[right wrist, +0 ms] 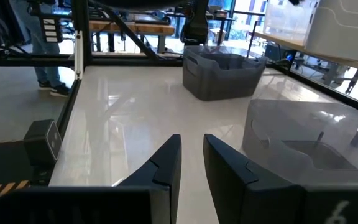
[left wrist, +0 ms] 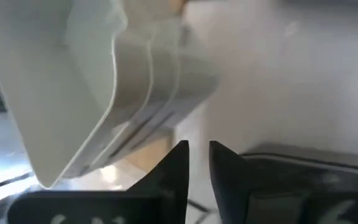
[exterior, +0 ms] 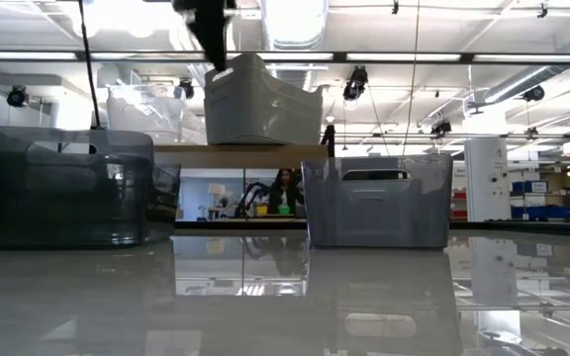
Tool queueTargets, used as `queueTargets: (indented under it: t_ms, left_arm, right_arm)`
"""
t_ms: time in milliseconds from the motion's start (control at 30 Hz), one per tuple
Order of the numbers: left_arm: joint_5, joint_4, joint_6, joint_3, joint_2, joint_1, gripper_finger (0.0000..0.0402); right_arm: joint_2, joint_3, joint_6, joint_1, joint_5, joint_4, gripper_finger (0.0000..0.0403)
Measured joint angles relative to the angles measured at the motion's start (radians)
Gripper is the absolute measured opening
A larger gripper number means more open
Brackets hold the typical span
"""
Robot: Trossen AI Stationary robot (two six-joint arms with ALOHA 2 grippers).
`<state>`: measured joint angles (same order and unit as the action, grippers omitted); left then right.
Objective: Stack baskets on shelf by color
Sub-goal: Stack the gray bin on top of the gray bin on the shelf
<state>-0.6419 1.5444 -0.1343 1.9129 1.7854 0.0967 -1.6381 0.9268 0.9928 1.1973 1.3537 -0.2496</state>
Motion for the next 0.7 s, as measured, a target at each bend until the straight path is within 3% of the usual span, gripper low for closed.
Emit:
queueTargets:
  t_ms: [100, 233, 500, 700]
  left_arm:
    - [-0.068, -0.061, -0.009, -0.082, 0.008, -0.021, 0.0038]
    - [-0.075, -0.215, 0.023, -0.134, 0.010, -0.054, 0.0033]
    - [-0.071, -0.675, 0.232, -0.154, 0.012, -0.107, 0.0033]
    - [-0.070, -0.848, 0.333, -0.157, 0.012, -0.153, 0.0033]
  right_arm:
    - [0.000, 0.000, -0.008, 0.000, 0.000, -0.001, 0.0061]
    - [0.000, 0.000, -0.009, 0.000, 0.004, -0.007, 0.0061]
    - [0.000, 0.000, -0.004, 0.000, 0.008, -0.006, 0.0061]
    - [0.000, 0.000, 0.003, 0.000, 0.001, -0.003, 0.0061]
